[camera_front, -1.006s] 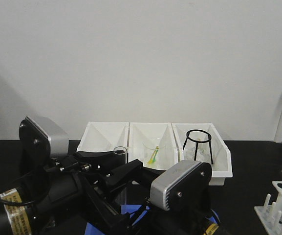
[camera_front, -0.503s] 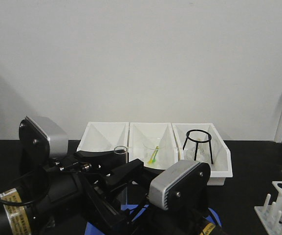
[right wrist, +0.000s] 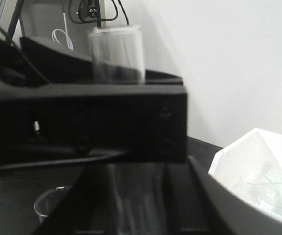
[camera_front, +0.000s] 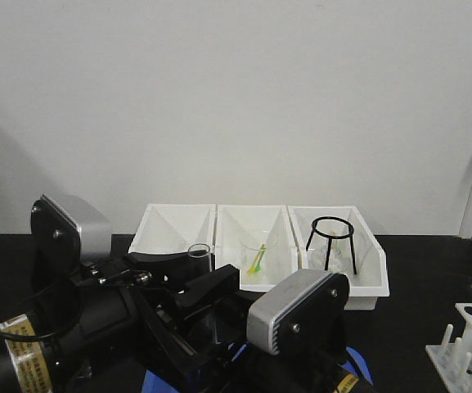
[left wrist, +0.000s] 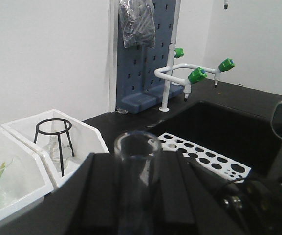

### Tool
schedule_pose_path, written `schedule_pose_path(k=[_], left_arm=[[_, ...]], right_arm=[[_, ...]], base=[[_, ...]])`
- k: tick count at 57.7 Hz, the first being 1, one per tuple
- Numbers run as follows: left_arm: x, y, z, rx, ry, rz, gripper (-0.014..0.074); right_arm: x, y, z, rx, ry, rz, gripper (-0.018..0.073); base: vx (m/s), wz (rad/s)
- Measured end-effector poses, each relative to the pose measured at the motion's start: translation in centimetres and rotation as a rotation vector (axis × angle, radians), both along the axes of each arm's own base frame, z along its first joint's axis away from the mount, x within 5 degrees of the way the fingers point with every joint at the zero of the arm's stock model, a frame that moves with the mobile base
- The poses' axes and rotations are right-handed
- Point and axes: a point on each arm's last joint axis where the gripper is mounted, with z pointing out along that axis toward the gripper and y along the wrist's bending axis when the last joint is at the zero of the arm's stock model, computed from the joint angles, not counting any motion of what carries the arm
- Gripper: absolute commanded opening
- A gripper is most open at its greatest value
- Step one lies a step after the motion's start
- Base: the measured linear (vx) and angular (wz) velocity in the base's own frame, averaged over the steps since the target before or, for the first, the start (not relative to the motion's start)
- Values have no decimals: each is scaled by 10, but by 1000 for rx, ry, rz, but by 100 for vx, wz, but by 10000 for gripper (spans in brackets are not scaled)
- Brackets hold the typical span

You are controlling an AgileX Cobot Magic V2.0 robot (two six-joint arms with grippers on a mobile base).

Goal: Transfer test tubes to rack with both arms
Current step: 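Close the right gripper on the tube, then open the left gripper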

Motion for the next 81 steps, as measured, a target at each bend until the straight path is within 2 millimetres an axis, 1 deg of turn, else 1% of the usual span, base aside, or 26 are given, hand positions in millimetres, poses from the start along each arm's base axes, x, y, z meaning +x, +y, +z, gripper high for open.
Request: schedule_pose_path(k=[9, 15, 29, 35, 38, 44, 49, 53, 58, 62, 67, 73, 81], left_arm=[[0, 0, 0, -3, 4, 0, -22], [0, 0, 0, -4, 5, 0, -22], [0, 0, 0, -4, 5, 0, -17], [0, 0, 0, -2, 7, 2, 1], [0, 0, -1, 1, 10, 5, 24], [1, 1, -2, 9, 18, 13, 107], [1, 1, -2, 13, 24, 18, 209], [1, 1, -3, 15, 27, 19, 307], [1, 1, -3, 18, 28, 21, 397], [2, 2, -4, 27, 36, 30, 449], [2, 2, -5, 32, 39, 34, 477], [3, 2, -1, 28, 33, 36, 479], [5, 0, 16, -5, -8, 35, 477]], right_arm=[[-1, 1, 0, -2, -1, 7, 54], [-1, 1, 0, -2, -1, 7, -10], [-1, 1, 0, 0, 1, 8, -11], [-1, 1, 0, 0, 0, 8, -11], [-1, 1, 0, -1, 1, 8, -11], [-1, 1, -1, -6, 6, 8, -11], [-1, 1, -1, -9, 10, 8, -8], [-1, 1, -1, -11, 12, 8, -8], [-1, 1, -1, -11, 12, 8, -7], [0, 1, -1, 3, 17, 1, -7], [0, 0, -1, 9, 21, -2, -7], [0, 0, -1, 7, 27, -3, -7], [0, 0, -2, 4, 29, -3, -7]], base=[[0, 0], [0, 0], [0, 0], [0, 0], [0, 0], [0, 0], [0, 0], [0, 0], [0, 0], [0, 0], [0, 0], [0, 0], [0, 0]])
